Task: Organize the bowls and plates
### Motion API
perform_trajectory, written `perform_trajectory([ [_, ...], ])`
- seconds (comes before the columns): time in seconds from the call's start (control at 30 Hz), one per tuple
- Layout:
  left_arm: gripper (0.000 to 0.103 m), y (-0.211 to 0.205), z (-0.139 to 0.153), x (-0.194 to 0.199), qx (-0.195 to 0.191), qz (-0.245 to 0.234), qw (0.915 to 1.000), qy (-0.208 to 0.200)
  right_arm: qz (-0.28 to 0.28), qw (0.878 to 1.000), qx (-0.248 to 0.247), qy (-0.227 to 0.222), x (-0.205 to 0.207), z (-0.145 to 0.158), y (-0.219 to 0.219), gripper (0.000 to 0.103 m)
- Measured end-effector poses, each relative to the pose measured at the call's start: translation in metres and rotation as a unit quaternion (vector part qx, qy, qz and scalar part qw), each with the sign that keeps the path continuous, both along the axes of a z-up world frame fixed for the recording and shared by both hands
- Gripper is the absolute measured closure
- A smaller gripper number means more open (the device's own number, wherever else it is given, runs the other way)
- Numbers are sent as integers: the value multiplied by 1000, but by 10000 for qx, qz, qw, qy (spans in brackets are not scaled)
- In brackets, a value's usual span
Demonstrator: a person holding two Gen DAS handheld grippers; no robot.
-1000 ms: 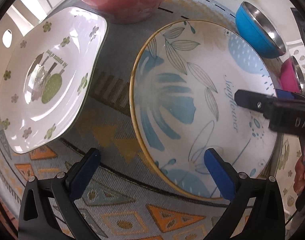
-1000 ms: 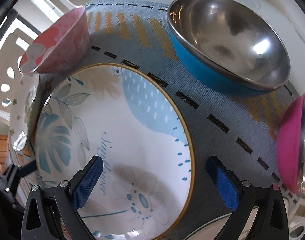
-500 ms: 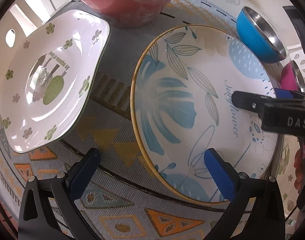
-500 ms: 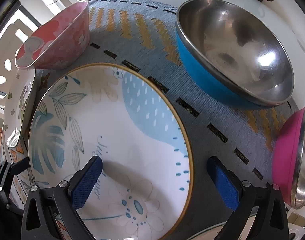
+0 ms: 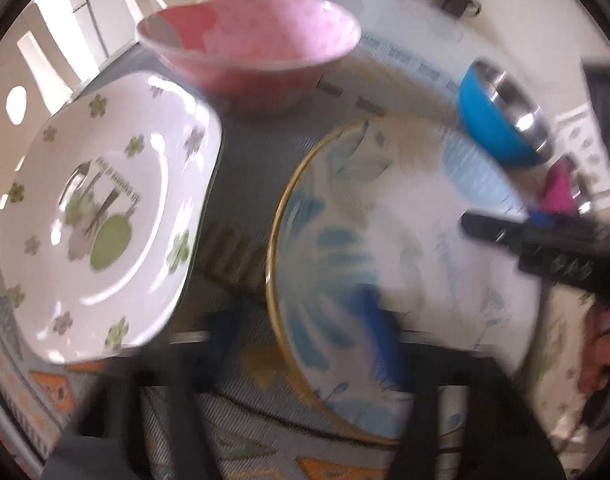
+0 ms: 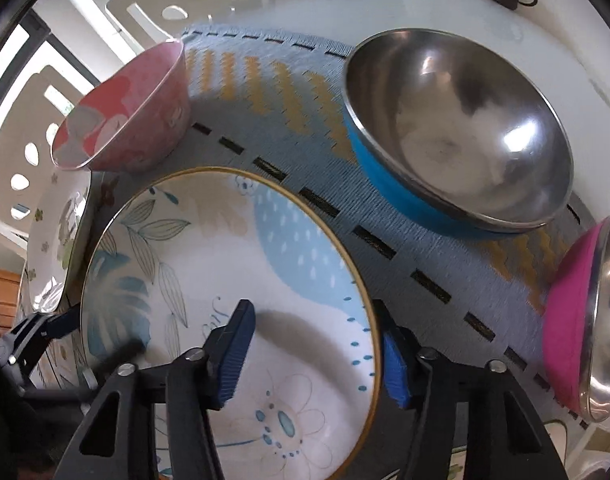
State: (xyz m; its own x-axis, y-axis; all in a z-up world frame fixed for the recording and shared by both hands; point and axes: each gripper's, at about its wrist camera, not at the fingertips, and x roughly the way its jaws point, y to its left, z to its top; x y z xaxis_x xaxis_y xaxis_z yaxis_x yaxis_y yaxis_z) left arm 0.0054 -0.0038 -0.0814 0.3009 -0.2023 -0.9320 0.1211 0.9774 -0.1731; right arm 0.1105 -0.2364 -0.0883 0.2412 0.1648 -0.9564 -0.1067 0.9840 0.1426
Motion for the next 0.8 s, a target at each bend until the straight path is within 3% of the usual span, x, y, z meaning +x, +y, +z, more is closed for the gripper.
perform_trajectory([
  [0.27, 75, 1, 2, -2, 61, -64, 10000, -8, 34, 9997, 180, 147, -10, 0, -9, 58],
  [0.47, 74, 24, 1, -20, 189, -89, 9998, 80, 199, 9992, 135, 311, -35, 1, 20, 58],
  [0.8, 74, 43, 2, -52, 301, -759, 9964, 245, 106, 9980, 191, 594, -73, 1, 45, 58],
])
